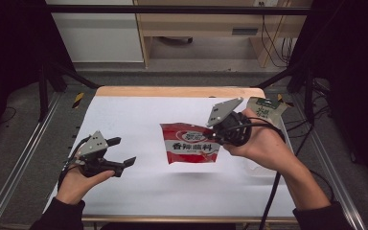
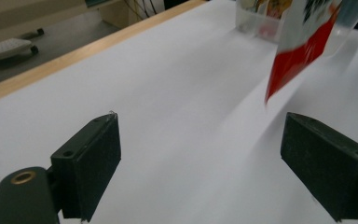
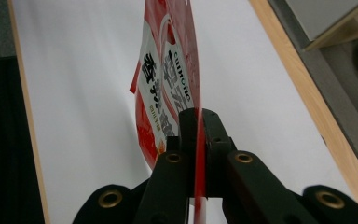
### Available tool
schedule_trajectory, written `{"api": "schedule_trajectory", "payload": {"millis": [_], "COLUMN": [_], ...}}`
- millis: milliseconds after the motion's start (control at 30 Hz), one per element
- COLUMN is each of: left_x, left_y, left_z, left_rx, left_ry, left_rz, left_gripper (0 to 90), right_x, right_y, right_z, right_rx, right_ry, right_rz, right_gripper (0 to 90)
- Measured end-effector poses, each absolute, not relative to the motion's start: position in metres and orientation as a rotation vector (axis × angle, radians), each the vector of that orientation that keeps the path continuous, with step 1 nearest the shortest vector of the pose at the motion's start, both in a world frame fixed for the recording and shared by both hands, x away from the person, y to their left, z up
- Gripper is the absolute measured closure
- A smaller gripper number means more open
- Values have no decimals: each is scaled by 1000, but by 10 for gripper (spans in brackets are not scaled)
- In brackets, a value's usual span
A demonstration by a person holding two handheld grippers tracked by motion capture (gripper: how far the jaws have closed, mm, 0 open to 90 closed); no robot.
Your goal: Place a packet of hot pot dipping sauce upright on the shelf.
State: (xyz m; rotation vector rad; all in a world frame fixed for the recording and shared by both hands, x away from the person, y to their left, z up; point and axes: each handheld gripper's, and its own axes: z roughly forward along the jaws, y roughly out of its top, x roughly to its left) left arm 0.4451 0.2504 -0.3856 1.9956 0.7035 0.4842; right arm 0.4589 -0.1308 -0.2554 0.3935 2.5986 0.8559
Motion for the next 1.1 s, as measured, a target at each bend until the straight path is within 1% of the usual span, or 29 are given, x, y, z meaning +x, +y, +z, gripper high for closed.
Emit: {"api": "schedule_trajectory", "payload": {"millis": [67,133,500,900,1100], "left_x": [446,445,436,425,421], "left_y": [252,251,250,264,266], "left_z": [-394,-403,-426,-438,-441], "left_rx": [2032,2025,2077,2067,2081], "left_ry": [716,731,721,769,772], "left_rz": [501,481,498,532,560], "left_gripper": [118,100,74,72,71], "right_x": [459,459,462,444,443], "right_y": [-139,-146,-182,-240,-267], "right_z": [-249,-243,-216,-205,-207], "right_rx": [409,428,512,645,712], "right_ry": [2585,2571,2495,2426,2395], "right_rz": [857,878,890,861,855], "right_gripper": [900,900,900,900,900]}}
